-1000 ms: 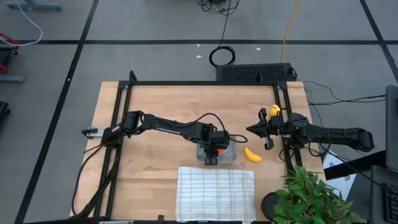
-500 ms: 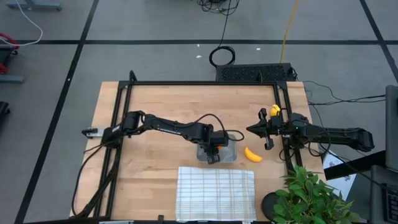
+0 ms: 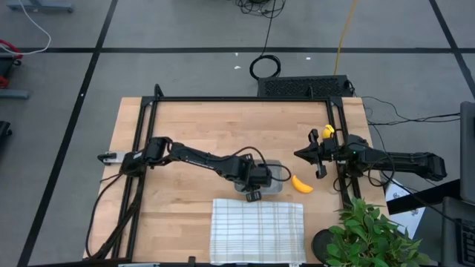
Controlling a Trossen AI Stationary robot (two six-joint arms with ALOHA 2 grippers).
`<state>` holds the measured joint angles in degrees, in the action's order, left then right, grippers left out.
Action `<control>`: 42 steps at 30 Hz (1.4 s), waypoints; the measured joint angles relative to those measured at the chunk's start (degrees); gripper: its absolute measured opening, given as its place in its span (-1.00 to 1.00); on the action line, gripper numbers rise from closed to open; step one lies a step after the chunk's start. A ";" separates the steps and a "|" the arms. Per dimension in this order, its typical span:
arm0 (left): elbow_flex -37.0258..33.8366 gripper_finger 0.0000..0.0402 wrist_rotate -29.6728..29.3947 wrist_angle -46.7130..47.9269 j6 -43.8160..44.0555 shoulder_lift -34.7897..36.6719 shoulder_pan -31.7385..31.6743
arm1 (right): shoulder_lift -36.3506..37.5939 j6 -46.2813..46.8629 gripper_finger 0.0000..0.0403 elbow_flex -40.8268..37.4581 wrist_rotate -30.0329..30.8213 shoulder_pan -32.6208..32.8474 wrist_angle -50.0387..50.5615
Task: Pick and placing Produce into tupperware
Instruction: Put the carrot into the gray bin
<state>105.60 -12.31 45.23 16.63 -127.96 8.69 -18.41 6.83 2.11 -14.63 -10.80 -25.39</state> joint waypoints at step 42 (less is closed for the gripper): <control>-0.02 -0.15 4.81 -0.74 -1.47 -2.93 -0.99 | -0.02 0.00 -1.00 -0.01 -0.01 0.00 0.46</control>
<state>105.58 -7.51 44.49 15.16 -130.89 7.71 -18.44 6.83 2.10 -14.64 -10.80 -24.93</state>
